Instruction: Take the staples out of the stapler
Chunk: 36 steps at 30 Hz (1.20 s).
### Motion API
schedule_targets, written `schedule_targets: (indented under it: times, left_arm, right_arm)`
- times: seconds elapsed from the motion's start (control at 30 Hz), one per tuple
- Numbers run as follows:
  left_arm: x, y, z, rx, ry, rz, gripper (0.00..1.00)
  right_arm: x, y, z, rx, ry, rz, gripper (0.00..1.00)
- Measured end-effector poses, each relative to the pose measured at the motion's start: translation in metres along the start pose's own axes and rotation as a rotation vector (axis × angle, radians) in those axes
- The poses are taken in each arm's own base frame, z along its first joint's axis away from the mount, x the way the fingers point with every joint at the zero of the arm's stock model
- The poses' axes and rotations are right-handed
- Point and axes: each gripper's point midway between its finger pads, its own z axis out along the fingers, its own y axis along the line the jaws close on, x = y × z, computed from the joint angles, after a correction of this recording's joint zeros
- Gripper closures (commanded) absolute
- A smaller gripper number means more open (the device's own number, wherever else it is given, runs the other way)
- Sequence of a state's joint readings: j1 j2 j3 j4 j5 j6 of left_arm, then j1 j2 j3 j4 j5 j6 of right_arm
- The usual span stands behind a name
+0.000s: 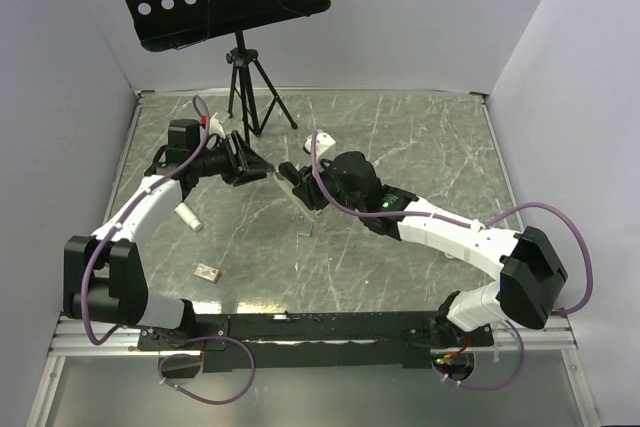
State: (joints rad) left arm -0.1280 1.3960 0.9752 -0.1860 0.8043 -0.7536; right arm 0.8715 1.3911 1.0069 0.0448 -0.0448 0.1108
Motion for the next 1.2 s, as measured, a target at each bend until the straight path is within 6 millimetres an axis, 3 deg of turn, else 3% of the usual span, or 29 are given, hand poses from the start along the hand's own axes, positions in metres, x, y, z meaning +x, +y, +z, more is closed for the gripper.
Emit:
schedule_targets:
  times: [0.23, 0.43, 0.67, 0.8, 1.0, 1.07, 1.1, 1.13, 1.2]
  left_arm:
    - [0.014, 0.003, 0.002, 0.042, 0.038, -0.031, 0.49]
    - [0.012, -0.003, 0.002, 0.08, 0.034, -0.008, 0.5]
    - [0.016, -0.006, 0.005, 0.127, 0.042, -0.019, 0.61]
    - [0.021, -0.006, 0.01, 0.132, 0.065, -0.03, 0.62]
    - [0.021, -0.007, 0.011, 0.137, 0.071, -0.032, 0.75]
    - [0.021, -0.006, 0.012, 0.136, 0.071, -0.03, 0.9]
    - [0.022, -0.005, 0.012, 0.136, 0.074, -0.026, 0.97]
    - [0.022, -0.004, 0.013, 0.133, 0.081, -0.021, 0.99]
    - [0.021, -0.002, 0.015, 0.124, 0.093, -0.021, 0.99]
  right_arm:
    - [-0.005, 0.001, 0.0, -0.002, -0.018, 0.0, 1.0]
    - [-0.006, 0.001, 0.0, -0.004, -0.023, 0.0, 1.0]
    - [-0.008, 0.003, 0.001, -0.012, -0.031, 0.003, 1.0]
    - [-0.008, 0.004, 0.003, -0.019, -0.033, 0.007, 1.0]
    - [0.001, 0.005, 0.01, -0.03, -0.011, 0.022, 1.0]
    - [0.003, 0.005, 0.013, -0.03, -0.005, 0.026, 1.0]
    - [0.004, 0.005, 0.014, -0.03, -0.003, 0.027, 0.95]
    - [0.005, 0.005, 0.015, -0.027, -0.003, 0.03, 0.81]
    - [0.006, 0.003, 0.017, -0.016, 0.008, 0.036, 0.67]
